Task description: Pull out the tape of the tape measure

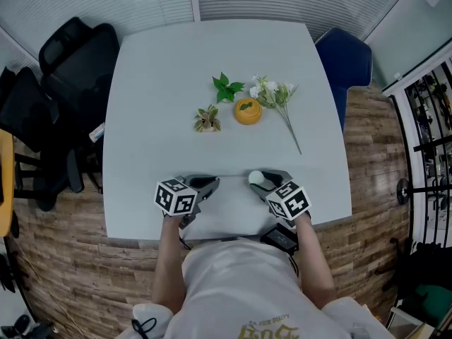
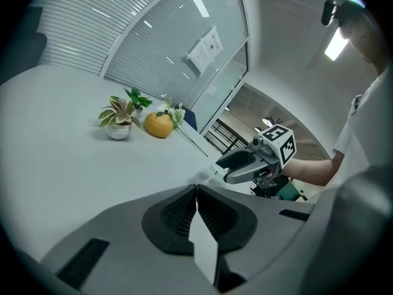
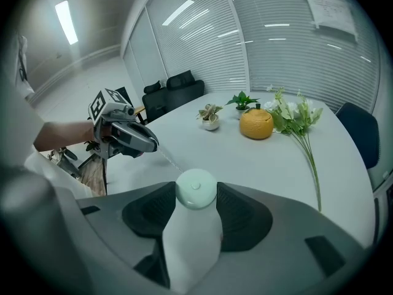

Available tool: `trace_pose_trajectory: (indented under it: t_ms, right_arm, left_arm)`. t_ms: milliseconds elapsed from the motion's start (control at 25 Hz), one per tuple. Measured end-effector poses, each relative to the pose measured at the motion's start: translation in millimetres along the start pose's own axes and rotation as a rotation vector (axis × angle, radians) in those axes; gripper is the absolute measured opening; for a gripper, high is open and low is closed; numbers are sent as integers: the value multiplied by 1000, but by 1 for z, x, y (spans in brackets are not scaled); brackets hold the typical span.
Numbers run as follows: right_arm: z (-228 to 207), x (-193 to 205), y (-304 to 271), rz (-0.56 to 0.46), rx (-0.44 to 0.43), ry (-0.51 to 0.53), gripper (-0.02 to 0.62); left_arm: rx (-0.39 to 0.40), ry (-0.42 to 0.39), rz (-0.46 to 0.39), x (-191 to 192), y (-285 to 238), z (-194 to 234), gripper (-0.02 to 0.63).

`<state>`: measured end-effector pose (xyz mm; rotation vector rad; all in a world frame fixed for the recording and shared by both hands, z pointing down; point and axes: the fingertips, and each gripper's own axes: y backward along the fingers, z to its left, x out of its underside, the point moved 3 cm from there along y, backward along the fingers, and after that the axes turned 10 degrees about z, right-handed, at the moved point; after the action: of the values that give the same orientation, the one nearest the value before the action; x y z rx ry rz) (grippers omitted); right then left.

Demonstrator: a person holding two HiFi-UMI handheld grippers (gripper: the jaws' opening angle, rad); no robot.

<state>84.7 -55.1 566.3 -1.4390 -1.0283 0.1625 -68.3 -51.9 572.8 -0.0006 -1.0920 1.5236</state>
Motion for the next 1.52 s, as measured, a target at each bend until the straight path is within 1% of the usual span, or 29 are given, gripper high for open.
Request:
trace_pose_trajectory:
  t_ms: [400, 1160, 1520]
  right_arm:
    - [-4, 1, -3, 15, 3, -26, 225]
    - [-14, 9, -3, 36, 16, -123, 224]
    - [-16, 15, -2, 45, 18, -109, 224]
  left_arm:
    - [-10, 19, 3, 4, 2, 6, 12]
    - [-42, 54, 3, 10, 7, 15, 11]
    - [-53, 64, 12, 14, 7, 16, 11]
